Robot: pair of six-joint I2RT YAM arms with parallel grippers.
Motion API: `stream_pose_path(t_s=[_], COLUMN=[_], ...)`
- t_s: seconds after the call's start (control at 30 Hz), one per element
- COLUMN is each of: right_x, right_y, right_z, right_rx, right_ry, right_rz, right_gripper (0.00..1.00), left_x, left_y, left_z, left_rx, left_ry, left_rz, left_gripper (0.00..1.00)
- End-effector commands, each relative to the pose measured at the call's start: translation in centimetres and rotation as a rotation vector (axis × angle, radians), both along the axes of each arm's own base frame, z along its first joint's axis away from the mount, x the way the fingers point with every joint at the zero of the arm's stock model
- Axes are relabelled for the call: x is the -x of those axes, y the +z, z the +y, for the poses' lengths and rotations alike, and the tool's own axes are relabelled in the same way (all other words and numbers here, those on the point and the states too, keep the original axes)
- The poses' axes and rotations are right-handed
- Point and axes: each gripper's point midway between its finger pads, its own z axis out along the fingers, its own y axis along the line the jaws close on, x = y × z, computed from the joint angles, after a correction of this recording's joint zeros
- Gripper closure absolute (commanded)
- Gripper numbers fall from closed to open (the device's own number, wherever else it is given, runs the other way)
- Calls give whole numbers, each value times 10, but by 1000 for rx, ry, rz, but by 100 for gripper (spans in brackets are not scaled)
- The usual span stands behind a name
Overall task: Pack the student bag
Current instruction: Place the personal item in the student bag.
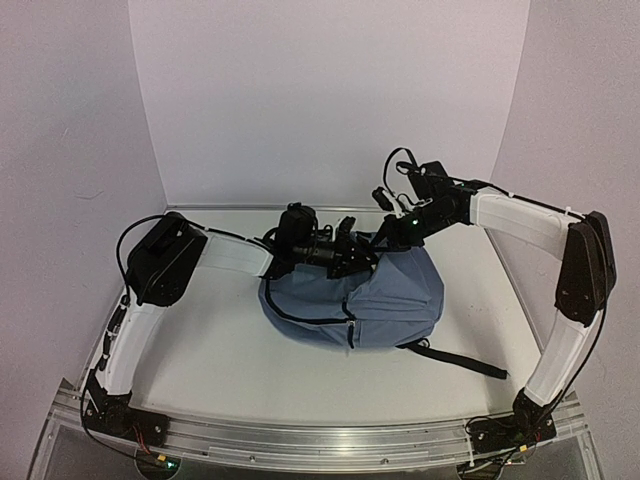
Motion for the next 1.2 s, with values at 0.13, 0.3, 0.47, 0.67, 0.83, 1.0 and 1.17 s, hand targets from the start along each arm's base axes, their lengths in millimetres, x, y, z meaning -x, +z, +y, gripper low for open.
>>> stream_pose_path(t_s=[0.13, 0.3, 0.47, 0.67, 0.83, 1.0, 1.17], right_x=[9, 8, 6, 0, -1, 2, 7], right_y=[44, 44, 40, 32, 21, 5, -16], right_z=[33, 35, 36, 28, 22, 24, 27], right_rx=[-148, -155, -156, -154, -141, -140, -151], right_ry=[92, 91, 88, 60, 49, 57, 61], right_rz=[-34, -24, -9, 17, 34, 79, 145], right_gripper=[100, 100, 100, 100, 99, 94, 89], left_x=[-8, -4, -7, -13, -16, -16, -20], left_y=[-46, -58, -60, -31, -13, -2, 8], left_z=[-15, -24, -10, 33, 61, 82, 92], left_rx=[-156, -218, -286, -424, -554, -634, -653], left_ry=[55, 29, 66, 193, 268, 312, 355], left_rz=[-16, -32, -69, -165, -228, -272, -319], left_gripper=[98, 96, 75, 50, 44, 45, 48])
